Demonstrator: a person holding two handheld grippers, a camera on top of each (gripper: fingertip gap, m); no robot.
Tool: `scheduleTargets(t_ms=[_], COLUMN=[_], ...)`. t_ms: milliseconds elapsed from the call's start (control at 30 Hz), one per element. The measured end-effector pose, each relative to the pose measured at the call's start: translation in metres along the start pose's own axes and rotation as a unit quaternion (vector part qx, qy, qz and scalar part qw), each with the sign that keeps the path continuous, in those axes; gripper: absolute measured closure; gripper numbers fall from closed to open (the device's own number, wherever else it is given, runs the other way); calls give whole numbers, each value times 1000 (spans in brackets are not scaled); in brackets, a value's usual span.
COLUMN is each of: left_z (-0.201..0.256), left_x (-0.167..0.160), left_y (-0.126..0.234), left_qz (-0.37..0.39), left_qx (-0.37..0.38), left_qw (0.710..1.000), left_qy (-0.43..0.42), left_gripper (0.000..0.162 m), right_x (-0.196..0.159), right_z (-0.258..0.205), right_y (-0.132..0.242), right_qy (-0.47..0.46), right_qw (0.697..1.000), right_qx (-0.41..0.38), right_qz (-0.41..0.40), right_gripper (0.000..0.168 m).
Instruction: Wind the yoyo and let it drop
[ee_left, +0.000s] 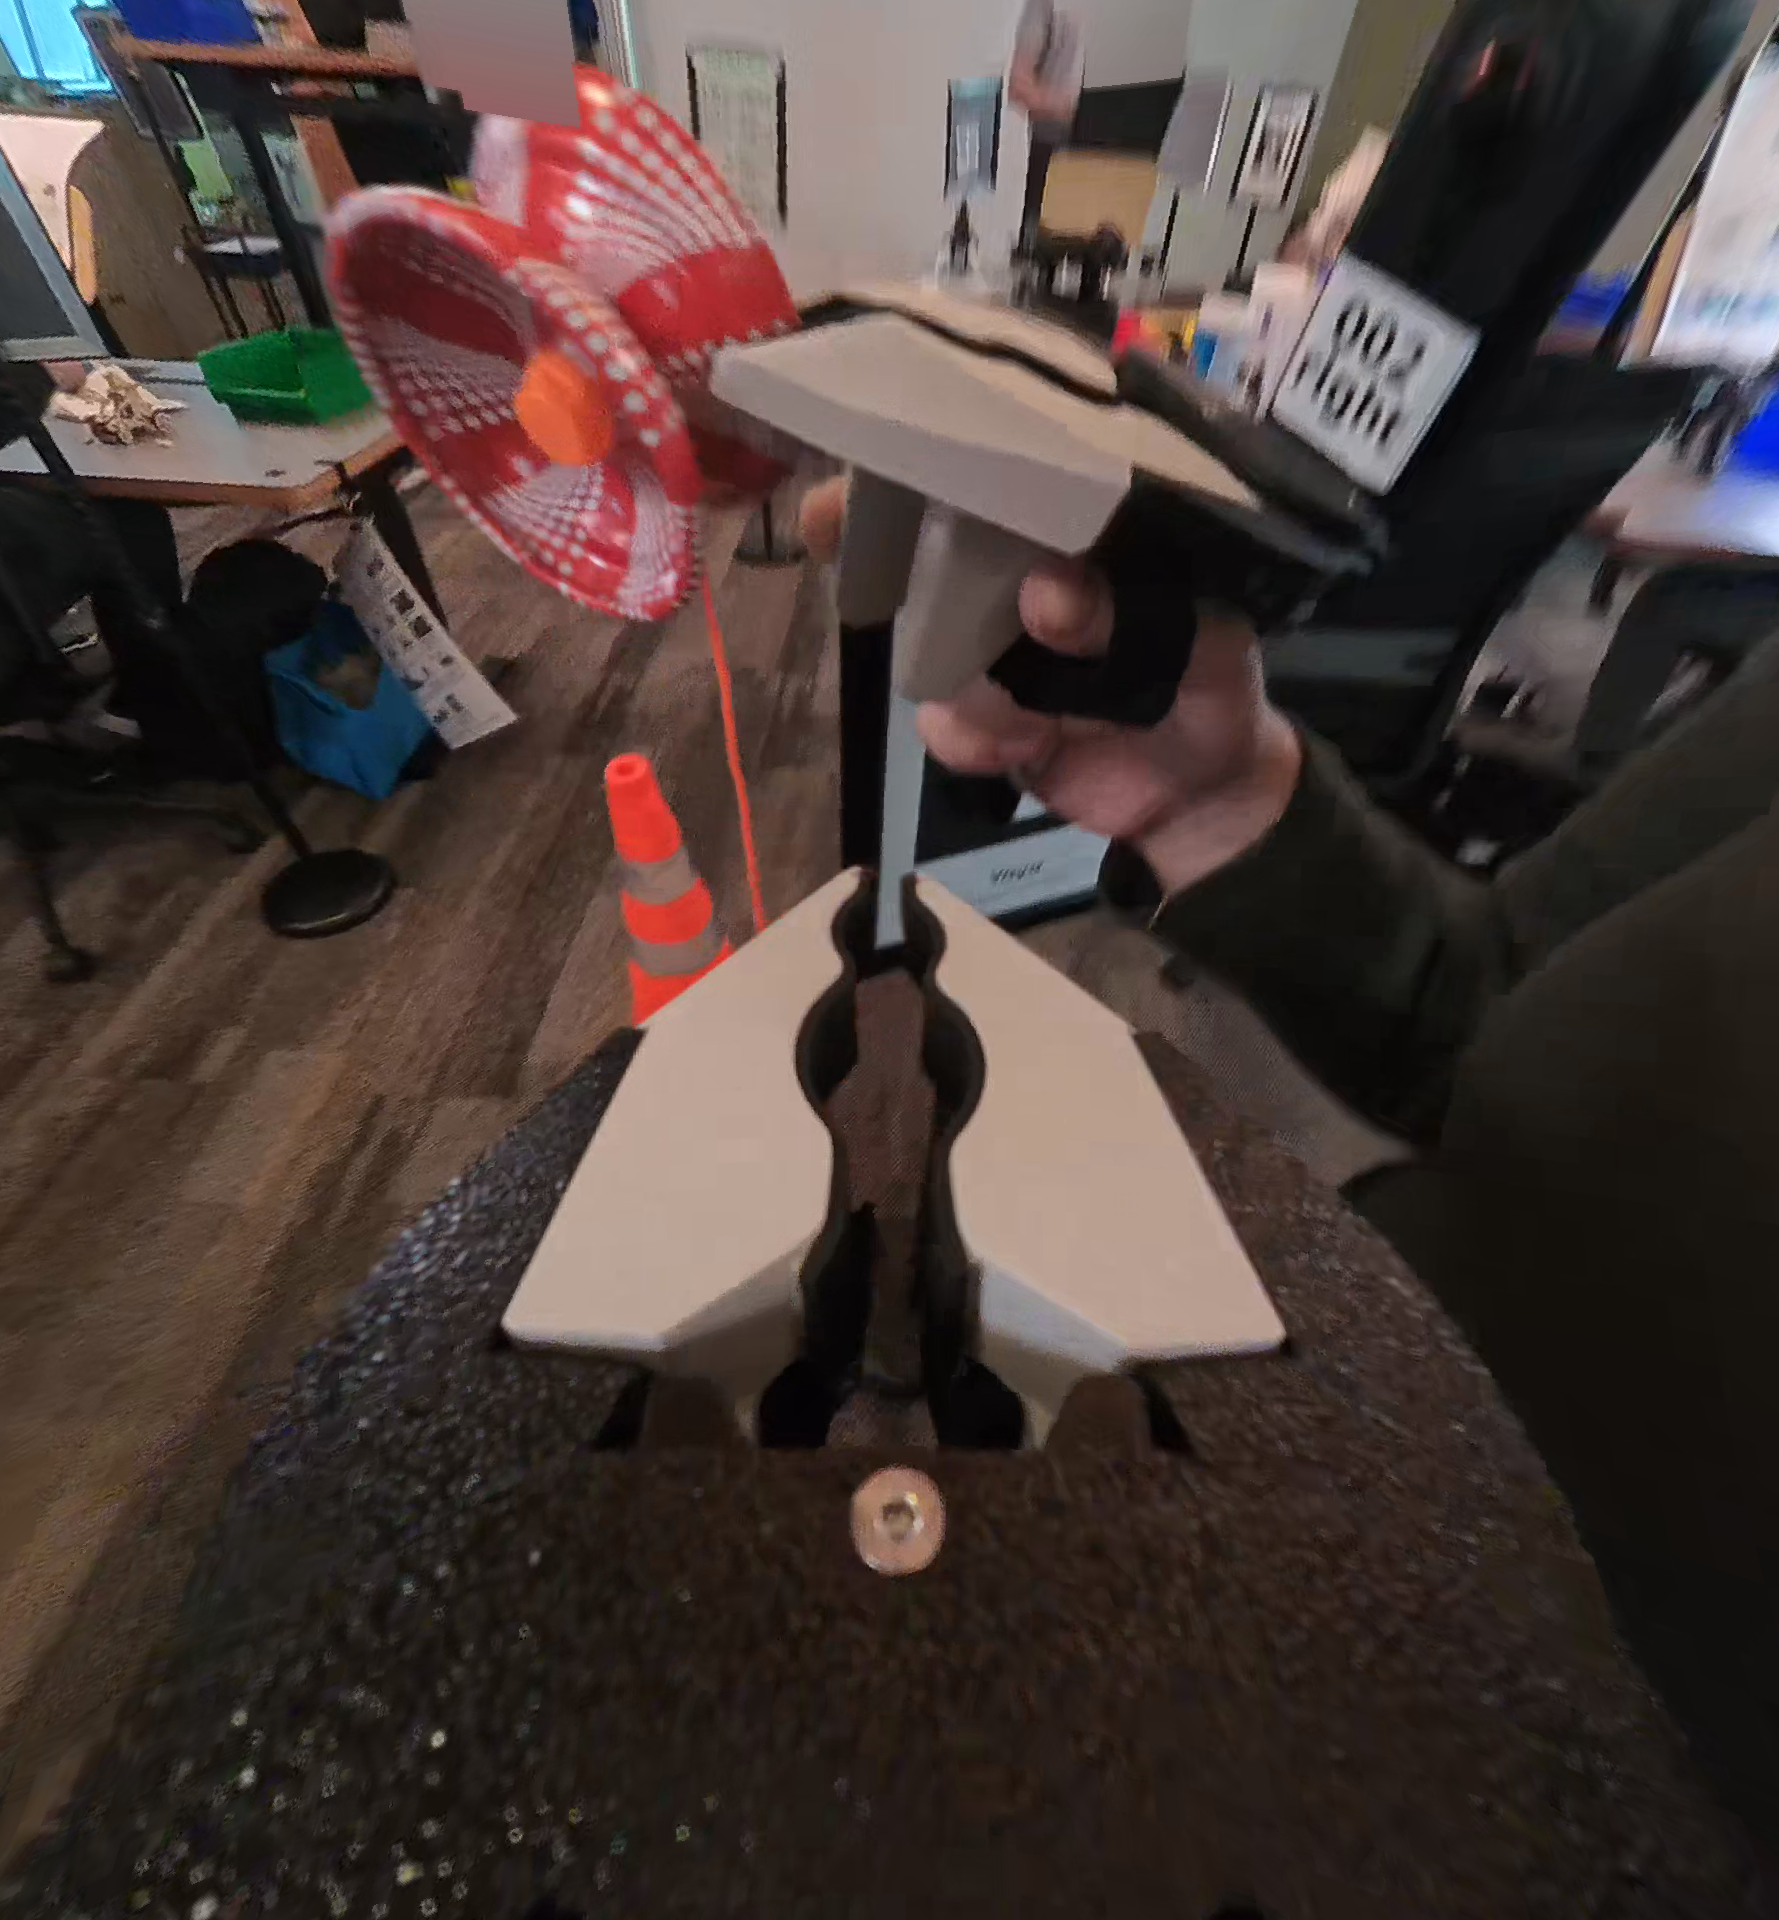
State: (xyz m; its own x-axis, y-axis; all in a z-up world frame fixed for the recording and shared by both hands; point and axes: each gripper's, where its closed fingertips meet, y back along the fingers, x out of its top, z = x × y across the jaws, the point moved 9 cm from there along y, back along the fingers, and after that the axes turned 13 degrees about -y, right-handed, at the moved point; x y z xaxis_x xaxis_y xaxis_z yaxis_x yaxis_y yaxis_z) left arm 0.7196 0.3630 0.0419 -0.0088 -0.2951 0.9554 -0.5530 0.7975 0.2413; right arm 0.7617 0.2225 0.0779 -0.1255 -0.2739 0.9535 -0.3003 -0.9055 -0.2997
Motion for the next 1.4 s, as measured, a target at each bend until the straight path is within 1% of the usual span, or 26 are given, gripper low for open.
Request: scheduleTargets(t_ms=[33, 100, 133, 167, 267, 300, 400, 467, 533, 600, 667, 733, 833, 967, 1067, 1167, 1233, 1333, 1400], left_z=[-3, -13, -17, -19, -22, -25, -30, -31, -34, -39, -47, -57, -70, -65, -45, -21, -10, -6, -12], left_x=[0, -2, -4, -4, -3, -7, -19, -27, -33, -36, -34, -27, -14, 5, 19, 18, 12, -10, -27], left_y=[-2, -6, -7, -7, -3, -4, -17, -27, -37, -41, -36, -23, 1, 24, 29, 21, 11, -7, -17], left_qz=[17, 26, 27, 41, 142, 159, 151, 143, 118, 94, 90, 96, 112, 111, 98, 52, 24, -13, -60], left_qx=[9, 43, 55, 56, 61, 62, 15, -30, -43, -42, -42, -30, -2, 17, -1, -63, -105, -125, -110], left_qw=[1000, 997, 996, 996, 987, 985, 986, 985, 987, 990, 992, 993, 993, 993, 995, 997, 994, 991, 991], left_qy=[25, 60, 69, 63, 41, 39, 72, 94, 99, 93, 79, 61, 47, 19, -9, -13, 13, 42, 50], left_gripper=[146, 106, 92, 88, 91, 92, 97, 108, 122, 141, 162, 162, 162, 162, 162, 162, 162, 162, 162], right_x=[0, -1, -2, -2, -3, -3, -3, -4, -5, -6, -8, -14, -24, -30, -30, -28, -25, -18, -17], right_z=[4, 10, 13, 15, 19, 19, 18, 16, 13, 8, 1, -10, -11, 3, 8, 11, 14, 10, 5], right_y=[2, 5, 7, 9, 9, 9, 8, 6, 6, 7, 9, 9, 12, 13, 9, 5, 3, 3, 1], right_qy=[-20, -60, -77, -93, -121, -124, -141, -158, -170, -175, -157, -106, -49, -21, -2, -16, -37, -101, -142], right_qw=[1000, 998, 997, 995, 992, 991, 988, 984, 979, 970, 962, 962, 967, 977, 983, 990, 993, 989, 976], right_qx=[1, 5, 8, 12, 22, 27, 47, 69, 109, 169, 222, 241, 206, 133, 87, 66, 56, 98, 165], right_qz=[6, 18, 25, 31, 36, 36, 39, 41, 38, 23, -13, -71, -141, -166, -161, -127, -93, -35, -12], right_gripper=[168, 168, 168, 168, 168, 168, 167, 168, 167, 167, 167, 168, 167, 167, 167, 168, 168, 167, 168])
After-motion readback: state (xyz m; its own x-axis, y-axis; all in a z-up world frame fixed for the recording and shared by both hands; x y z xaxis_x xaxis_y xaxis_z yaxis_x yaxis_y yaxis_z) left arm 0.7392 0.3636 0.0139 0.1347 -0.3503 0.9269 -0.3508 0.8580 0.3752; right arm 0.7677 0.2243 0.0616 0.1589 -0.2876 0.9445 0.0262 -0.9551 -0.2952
